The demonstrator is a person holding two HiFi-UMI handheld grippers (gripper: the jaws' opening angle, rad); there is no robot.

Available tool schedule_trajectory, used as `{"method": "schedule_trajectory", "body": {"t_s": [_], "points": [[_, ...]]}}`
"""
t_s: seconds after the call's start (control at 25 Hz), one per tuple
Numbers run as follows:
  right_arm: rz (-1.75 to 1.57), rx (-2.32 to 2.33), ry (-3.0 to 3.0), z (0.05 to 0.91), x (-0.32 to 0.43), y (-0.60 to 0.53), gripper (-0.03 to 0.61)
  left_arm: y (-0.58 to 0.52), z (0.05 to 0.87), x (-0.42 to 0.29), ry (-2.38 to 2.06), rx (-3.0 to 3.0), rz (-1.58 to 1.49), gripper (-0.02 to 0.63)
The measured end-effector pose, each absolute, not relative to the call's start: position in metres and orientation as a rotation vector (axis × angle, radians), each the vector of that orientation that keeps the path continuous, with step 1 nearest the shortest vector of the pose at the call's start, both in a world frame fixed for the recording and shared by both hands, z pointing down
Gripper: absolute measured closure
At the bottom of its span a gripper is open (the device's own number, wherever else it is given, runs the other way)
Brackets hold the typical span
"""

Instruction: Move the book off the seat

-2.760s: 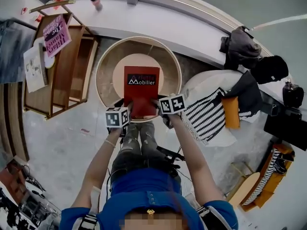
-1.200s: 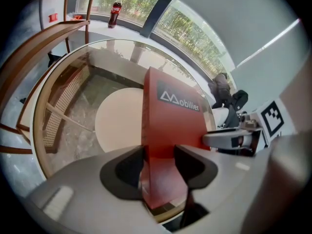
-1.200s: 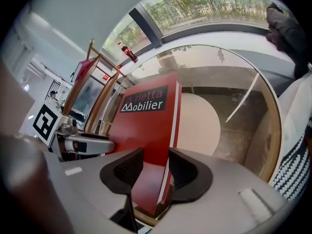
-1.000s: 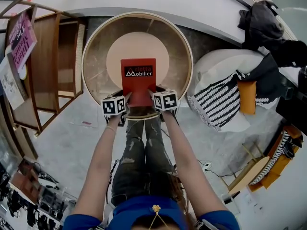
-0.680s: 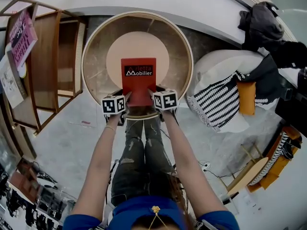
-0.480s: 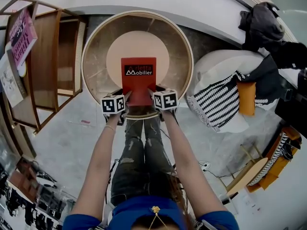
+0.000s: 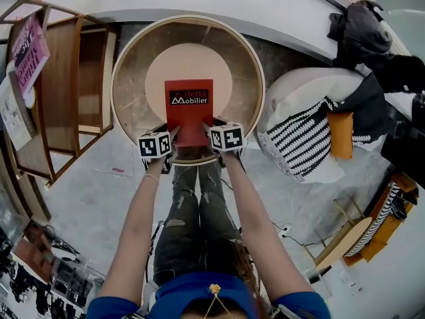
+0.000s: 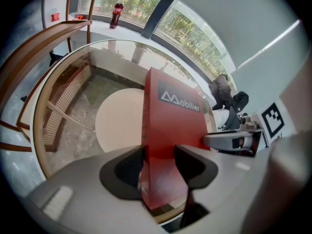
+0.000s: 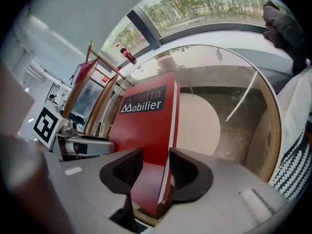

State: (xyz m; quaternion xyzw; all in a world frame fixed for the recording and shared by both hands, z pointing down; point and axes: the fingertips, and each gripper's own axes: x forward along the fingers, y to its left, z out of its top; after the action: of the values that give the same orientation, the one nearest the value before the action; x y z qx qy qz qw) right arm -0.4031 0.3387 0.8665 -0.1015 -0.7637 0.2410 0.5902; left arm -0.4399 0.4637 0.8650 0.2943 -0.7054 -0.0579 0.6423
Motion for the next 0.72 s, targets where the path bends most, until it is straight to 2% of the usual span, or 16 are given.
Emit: {"method": "schedule_trajectory", "body": {"t_s": [0.08, 0.2, 0.44, 0.6, 0.72], "points": [[0.558, -0.218, -1.776, 0.866, -0.401, 0.334, 0.386, 0.465, 0.864, -0.44, -1.619, 0.651, -0.15, 0.413], [0.477, -0.206, -1.784, 0.859, -0.394, 0.324, 0.391, 0.473, 0.861, -0.438, -1.654, 0.592, -0.137, 0.391], [0.36, -0.25, -1.799, 0.832, -0.382, 0.318, 0.391, 0.471, 0.831, -0.428, -1.732, 0.597, -0.076, 0.391], [0.335, -0.296, -1.835, 0.802, -0.38, 0.323, 0.462, 0.456, 0.801, -0.419, -1.753, 0.634, -0.117, 0.398], [0.329, -0.341, -1.862, 0.776, -0.377, 0.33, 0.531, 0.445, 0.772, -0.413, -1.782, 0.676, -0.147, 0.481]]}}
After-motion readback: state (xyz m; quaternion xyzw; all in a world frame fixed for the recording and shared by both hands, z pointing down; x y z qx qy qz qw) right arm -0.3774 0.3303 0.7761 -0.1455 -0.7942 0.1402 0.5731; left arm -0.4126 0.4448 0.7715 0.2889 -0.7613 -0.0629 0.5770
